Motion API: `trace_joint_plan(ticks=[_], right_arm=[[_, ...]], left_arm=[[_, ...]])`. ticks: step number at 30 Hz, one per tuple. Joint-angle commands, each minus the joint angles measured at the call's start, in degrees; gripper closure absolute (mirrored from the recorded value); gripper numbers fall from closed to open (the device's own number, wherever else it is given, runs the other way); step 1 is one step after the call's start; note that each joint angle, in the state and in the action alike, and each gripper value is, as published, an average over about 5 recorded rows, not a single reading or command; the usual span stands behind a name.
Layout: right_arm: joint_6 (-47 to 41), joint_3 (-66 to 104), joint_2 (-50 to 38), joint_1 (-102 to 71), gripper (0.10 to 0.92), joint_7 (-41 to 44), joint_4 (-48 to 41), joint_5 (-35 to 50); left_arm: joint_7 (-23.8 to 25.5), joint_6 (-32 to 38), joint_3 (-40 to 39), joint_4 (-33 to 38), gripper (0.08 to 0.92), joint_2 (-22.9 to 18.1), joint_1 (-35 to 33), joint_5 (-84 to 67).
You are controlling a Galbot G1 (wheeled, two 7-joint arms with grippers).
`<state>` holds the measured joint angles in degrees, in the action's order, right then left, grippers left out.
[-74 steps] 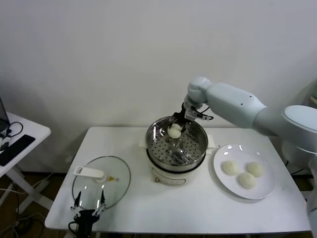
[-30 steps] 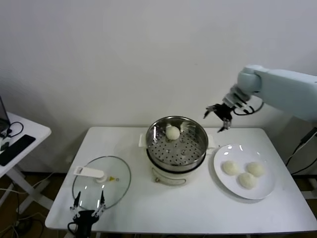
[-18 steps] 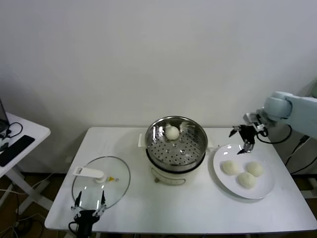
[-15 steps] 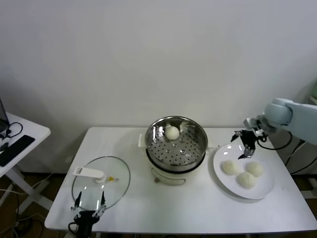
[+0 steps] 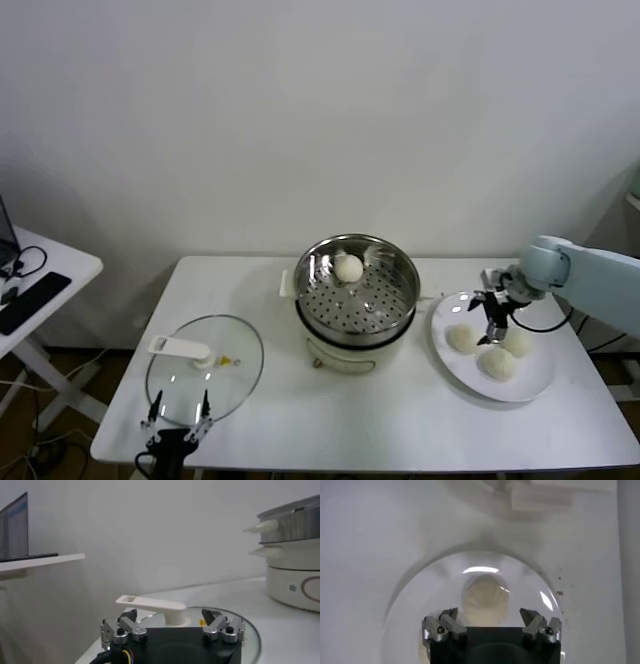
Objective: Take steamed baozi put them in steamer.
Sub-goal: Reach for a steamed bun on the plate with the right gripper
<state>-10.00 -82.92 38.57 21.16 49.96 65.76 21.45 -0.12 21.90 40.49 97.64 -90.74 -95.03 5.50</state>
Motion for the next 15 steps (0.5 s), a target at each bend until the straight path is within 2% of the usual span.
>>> trace_joint_plan(ticks=[1, 15], right_arm=[[-1.57, 6.40, 2.27, -7.64, 0.203, -0.68, -4.13, -2.37], [-1.23, 8.27, 3.53, -9.45, 0.214, -0.32, -6.02, -5.37]], left_arm=[[-0.02, 0.12, 0.08, -0.09, 0.177, -0.04, -0.07, 0.26], [-0.07, 0.36, 0.17, -0.11, 0.177, -0.02, -0.13, 0.39]])
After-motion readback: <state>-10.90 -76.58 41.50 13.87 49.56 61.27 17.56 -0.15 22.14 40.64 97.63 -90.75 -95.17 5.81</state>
